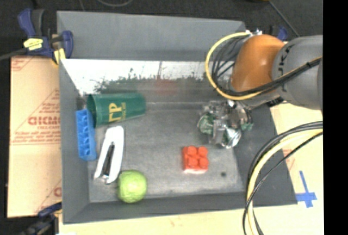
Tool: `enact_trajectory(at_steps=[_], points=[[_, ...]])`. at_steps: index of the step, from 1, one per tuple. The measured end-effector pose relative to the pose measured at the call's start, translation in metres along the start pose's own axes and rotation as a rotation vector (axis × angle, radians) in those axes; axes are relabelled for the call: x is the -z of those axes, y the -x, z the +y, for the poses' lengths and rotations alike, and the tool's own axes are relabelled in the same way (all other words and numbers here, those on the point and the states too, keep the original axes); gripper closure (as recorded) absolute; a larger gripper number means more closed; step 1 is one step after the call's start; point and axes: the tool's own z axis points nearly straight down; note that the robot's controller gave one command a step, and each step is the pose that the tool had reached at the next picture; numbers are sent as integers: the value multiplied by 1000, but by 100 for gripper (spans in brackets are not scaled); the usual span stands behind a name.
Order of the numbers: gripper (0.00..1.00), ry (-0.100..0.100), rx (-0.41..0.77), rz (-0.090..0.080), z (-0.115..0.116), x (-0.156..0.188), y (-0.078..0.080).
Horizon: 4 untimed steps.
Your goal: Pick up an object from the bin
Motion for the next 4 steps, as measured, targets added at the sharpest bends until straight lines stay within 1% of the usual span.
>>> enact_trajectory(at_steps=[1, 2, 3, 4], points=[[100, 0, 0, 0, 0, 12, 1], [100, -1, -1, -5, -1, 19, 2], [100, -1, -1, -1, -1, 24, 1], [100, -1, -2, -2, -1, 33, 2]])
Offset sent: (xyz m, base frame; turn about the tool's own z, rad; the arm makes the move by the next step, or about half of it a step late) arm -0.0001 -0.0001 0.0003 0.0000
